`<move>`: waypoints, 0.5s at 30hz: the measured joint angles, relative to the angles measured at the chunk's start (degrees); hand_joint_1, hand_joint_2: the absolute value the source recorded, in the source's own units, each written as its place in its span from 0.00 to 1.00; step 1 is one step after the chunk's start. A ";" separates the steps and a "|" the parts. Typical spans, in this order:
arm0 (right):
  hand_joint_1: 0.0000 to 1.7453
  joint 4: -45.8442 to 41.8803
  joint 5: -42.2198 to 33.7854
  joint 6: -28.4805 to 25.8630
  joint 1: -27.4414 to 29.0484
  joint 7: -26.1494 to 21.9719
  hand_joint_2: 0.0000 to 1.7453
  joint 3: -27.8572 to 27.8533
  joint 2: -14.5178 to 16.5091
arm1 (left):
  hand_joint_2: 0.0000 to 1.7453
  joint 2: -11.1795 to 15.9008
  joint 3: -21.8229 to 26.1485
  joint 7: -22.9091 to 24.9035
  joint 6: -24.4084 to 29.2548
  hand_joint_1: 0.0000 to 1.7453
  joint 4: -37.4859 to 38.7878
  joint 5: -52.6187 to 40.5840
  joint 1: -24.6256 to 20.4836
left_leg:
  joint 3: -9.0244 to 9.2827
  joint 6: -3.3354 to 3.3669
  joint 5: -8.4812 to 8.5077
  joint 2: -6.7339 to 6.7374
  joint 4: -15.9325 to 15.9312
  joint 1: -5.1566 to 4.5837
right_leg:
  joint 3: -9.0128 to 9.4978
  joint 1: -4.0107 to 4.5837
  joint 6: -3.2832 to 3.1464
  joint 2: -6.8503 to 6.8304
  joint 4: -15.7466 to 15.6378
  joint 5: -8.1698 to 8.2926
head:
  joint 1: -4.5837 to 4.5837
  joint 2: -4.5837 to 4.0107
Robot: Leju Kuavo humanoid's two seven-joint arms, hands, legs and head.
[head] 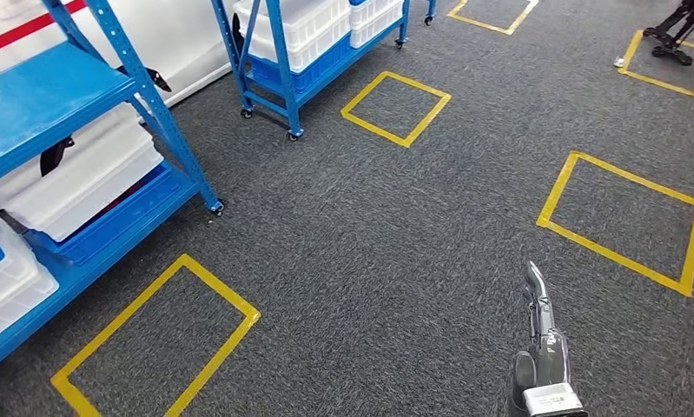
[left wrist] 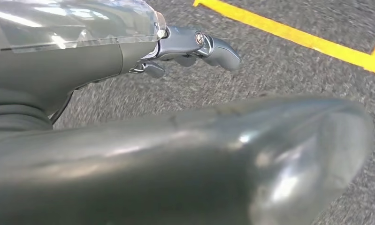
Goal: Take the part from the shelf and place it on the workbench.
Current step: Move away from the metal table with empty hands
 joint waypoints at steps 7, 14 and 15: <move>0.00 -1.50 1.01 -0.29 1.23 -1.36 0.00 -0.24 0.65 | 0.00 1.38 1.91 -4.05 1.29 0.00 3.25 -1.28 -2.13 | 7.80 2.41 6.25 3.38 -15.87 -1.48 | 1.17 0.22 1.21 -4.10 -0.24 -0.69 | 0.04 0.00; 0.00 -2.31 0.69 -0.38 3.19 -2.01 0.00 -1.30 1.04 | 0.00 0.10 3.76 -4.06 1.10 0.00 3.91 -1.49 -2.94 | 8.53 3.17 7.55 -1.45 -17.41 -0.66 | -6.17 -0.50 2.66 3.21 14.90 -7.54 | 0.16 0.00; 0.00 -2.32 0.65 -0.35 3.31 -2.07 0.00 -1.40 1.07 | 0.00 0.05 3.90 -4.04 0.82 0.00 3.92 -1.49 -2.92 | 8.58 3.06 7.47 -2.26 -17.24 -0.61 | -5.99 -0.63 2.79 3.30 13.99 -6.11 | 0.17 0.00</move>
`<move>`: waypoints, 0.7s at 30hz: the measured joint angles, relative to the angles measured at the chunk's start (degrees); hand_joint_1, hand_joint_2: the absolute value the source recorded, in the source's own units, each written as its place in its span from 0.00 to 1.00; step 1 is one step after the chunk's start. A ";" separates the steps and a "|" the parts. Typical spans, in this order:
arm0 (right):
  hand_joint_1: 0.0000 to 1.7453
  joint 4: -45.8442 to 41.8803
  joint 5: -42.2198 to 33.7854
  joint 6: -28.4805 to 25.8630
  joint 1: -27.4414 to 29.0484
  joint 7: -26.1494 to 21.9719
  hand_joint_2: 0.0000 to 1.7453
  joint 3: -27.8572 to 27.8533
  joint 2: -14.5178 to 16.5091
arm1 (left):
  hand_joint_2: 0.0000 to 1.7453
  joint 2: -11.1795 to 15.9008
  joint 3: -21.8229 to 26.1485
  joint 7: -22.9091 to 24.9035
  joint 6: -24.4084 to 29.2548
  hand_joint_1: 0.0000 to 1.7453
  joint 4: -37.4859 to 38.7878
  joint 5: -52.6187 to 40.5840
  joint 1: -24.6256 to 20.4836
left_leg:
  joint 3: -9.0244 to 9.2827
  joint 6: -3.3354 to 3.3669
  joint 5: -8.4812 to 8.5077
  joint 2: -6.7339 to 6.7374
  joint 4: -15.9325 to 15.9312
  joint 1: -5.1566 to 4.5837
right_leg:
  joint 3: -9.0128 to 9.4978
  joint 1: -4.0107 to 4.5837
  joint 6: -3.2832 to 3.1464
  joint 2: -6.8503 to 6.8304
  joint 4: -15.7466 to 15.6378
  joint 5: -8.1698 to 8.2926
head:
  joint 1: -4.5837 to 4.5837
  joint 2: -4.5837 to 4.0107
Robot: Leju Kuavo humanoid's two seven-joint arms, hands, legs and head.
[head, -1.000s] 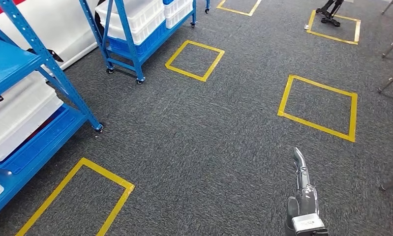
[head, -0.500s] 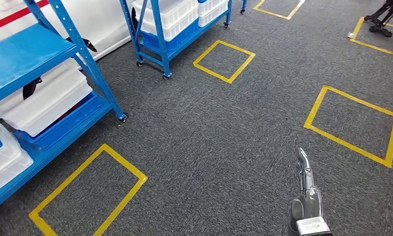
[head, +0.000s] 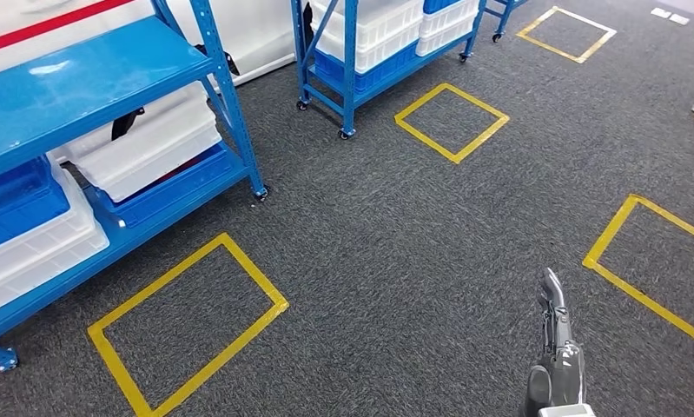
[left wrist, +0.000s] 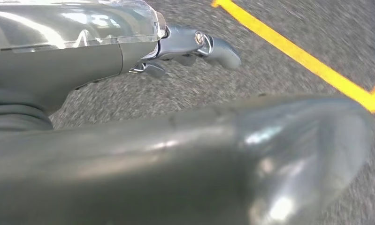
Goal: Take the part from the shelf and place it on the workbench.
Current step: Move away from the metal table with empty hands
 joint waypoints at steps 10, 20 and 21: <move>0.00 0.24 -2.55 3.02 0.35 -0.86 0.00 -0.77 1.33 | 0.00 -0.01 -3.41 3.35 -4.18 0.00 -2.87 9.94 1.54 | -2.71 -2.94 -3.26 -1.79 5.24 0.35 | 5.88 -0.35 -1.92 0.78 -14.06 6.74 | -0.17 0.00; 0.00 2.01 -4.79 6.21 -2.46 0.76 0.00 -1.22 1.59 | 0.00 0.03 -9.76 5.84 -5.04 0.00 -6.55 15.32 3.82 | -1.71 -1.41 -0.88 7.09 2.73 -0.56 | 7.24 0.65 -1.87 -5.95 -14.04 5.45 | -0.29 0.00; 0.00 2.34 -4.80 6.44 -2.90 0.93 0.00 -1.22 1.60 | 0.00 0.02 -10.06 5.97 -4.92 0.00 -6.63 15.27 3.90 | -1.68 -1.17 -0.98 7.23 2.23 -0.79 | 7.32 0.65 -1.59 -6.50 -14.09 5.40 | -0.28 0.00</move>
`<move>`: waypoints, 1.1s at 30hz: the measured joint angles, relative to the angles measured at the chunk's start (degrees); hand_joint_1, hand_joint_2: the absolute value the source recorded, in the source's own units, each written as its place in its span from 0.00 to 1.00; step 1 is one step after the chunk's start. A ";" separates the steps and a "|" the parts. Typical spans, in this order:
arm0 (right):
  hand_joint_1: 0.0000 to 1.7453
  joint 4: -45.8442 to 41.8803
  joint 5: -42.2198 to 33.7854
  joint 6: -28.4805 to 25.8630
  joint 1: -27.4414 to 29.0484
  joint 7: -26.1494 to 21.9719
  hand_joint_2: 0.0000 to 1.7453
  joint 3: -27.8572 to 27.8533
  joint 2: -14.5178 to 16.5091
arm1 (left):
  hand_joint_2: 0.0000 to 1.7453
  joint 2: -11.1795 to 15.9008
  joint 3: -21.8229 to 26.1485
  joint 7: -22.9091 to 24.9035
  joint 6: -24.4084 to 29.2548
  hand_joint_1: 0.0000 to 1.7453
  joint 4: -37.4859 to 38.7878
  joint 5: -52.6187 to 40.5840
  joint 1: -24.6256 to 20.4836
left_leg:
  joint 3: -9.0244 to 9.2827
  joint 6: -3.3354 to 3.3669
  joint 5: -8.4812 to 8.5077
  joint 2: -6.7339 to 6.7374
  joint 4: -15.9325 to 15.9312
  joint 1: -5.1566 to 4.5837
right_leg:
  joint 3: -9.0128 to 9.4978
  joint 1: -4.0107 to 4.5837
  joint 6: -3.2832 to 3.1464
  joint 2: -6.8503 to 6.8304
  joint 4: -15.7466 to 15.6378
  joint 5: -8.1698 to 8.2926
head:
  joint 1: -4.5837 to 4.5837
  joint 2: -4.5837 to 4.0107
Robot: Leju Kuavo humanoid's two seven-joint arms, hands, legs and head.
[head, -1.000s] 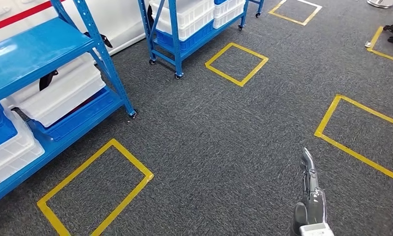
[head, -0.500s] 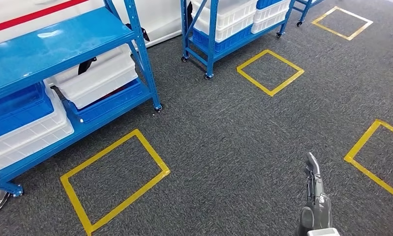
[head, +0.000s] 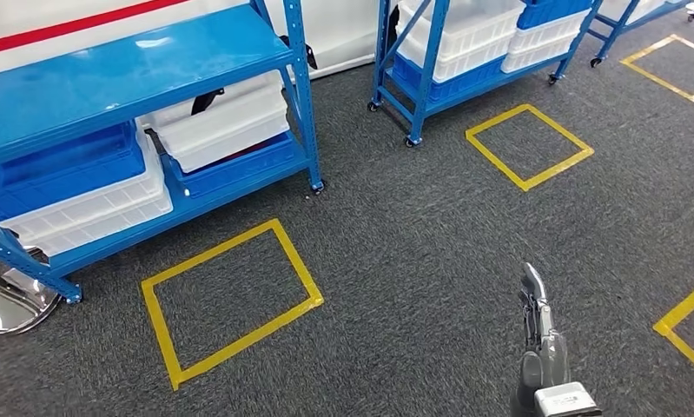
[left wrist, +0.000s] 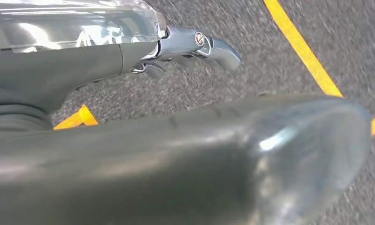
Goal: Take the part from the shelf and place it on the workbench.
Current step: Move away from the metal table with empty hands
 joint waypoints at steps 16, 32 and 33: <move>0.00 3.12 -1.49 0.72 -4.23 2.19 0.00 0.22 -0.78 | 0.00 -0.33 -2.20 0.39 0.68 0.00 -1.30 -0.61 1.44 | -0.35 -0.57 0.73 -11.46 0.00 0.99 | -2.21 -1.08 1.41 10.03 0.70 1.68 | 0.24 0.00; 0.00 3.74 -2.19 -0.12 -5.06 2.64 0.00 1.34 -1.32 | 0.00 -0.38 -3.37 1.57 0.68 0.00 -3.90 -0.60 2.43 | -0.51 -0.32 0.53 -1.75 0.10 0.60 | -0.18 -0.56 1.44 -0.44 -0.02 0.39 | 0.00 0.00; 0.00 3.75 -2.20 -0.25 -5.10 2.68 0.00 1.42 -1.41 | 0.00 -0.45 -3.38 1.64 0.68 0.00 -3.97 -0.57 2.54 | -0.28 -0.03 0.76 -2.32 -0.27 0.74 | 0.01 -0.61 1.77 -0.06 0.09 0.15 | 0.03 0.00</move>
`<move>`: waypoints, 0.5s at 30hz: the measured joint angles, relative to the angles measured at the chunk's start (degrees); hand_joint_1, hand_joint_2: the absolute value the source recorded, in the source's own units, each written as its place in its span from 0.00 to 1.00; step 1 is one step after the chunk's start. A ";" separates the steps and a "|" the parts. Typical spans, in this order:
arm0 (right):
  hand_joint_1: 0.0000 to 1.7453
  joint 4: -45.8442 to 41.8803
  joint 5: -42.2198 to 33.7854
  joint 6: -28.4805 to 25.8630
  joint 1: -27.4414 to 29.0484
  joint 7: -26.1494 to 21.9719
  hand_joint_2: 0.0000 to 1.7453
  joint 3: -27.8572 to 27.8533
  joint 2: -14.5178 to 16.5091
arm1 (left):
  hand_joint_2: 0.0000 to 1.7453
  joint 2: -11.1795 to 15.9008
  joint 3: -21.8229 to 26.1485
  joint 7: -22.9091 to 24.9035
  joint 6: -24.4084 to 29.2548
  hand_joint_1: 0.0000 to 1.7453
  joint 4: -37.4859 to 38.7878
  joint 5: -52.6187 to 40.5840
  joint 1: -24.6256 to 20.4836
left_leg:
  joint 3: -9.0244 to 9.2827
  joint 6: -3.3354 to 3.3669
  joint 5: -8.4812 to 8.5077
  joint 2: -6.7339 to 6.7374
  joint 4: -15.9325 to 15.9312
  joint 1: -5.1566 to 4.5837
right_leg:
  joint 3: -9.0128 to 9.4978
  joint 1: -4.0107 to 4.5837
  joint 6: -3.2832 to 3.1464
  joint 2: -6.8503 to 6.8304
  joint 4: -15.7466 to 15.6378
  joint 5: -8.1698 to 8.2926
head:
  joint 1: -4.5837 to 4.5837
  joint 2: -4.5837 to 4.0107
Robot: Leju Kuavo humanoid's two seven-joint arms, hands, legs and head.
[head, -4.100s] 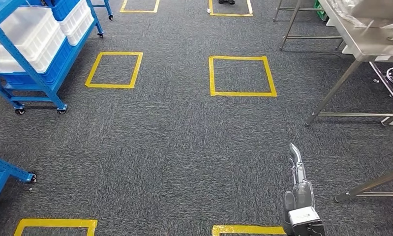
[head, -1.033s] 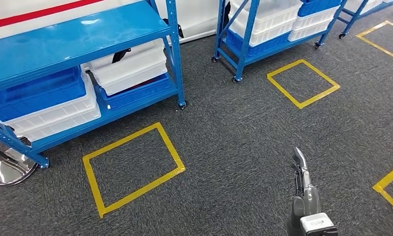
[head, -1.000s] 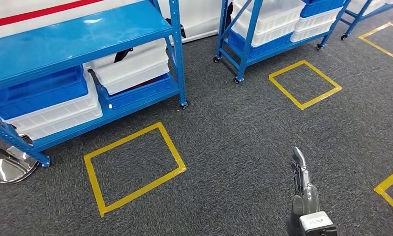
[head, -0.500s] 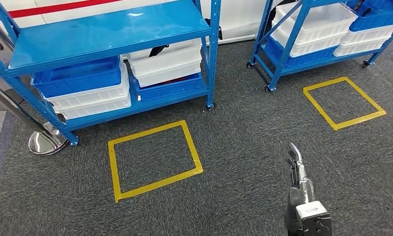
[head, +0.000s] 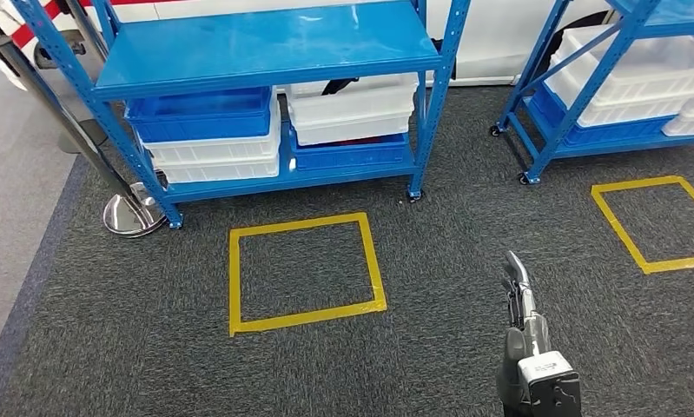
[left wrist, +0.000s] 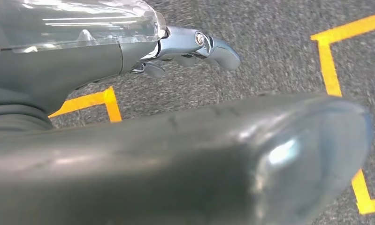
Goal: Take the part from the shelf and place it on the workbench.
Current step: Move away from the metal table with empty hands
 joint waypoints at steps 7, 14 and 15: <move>0.00 0.77 -1.56 -0.17 0.19 2.38 0.00 0.31 -0.85 | 0.00 -0.21 -0.05 1.02 -1.70 0.00 -0.23 1.45 0.14 | 0.73 1.30 0.13 -3.13 -0.75 0.35 | -8.43 -0.45 0.99 6.55 15.04 -5.18 | 0.26 0.00; 0.00 1.70 -1.74 -1.17 0.48 2.93 0.00 0.64 -1.31 | 0.00 -0.18 0.36 1.39 -4.09 0.00 -0.22 3.48 0.12 | 2.28 -0.59 -3.14 -4.22 -0.29 -0.01 | -1.93 -0.24 -0.55 6.73 0.15 0.59 | 0.21 0.00; 0.00 1.74 -1.73 -1.31 0.60 2.93 0.00 0.67 -1.32 | 0.00 -0.15 0.42 1.44 -4.17 0.00 -0.26 3.63 0.14 | 2.55 -0.91 -3.37 -4.11 -0.07 0.04 | -1.49 -0.32 -0.89 6.74 -0.06 0.47 | 0.22 0.00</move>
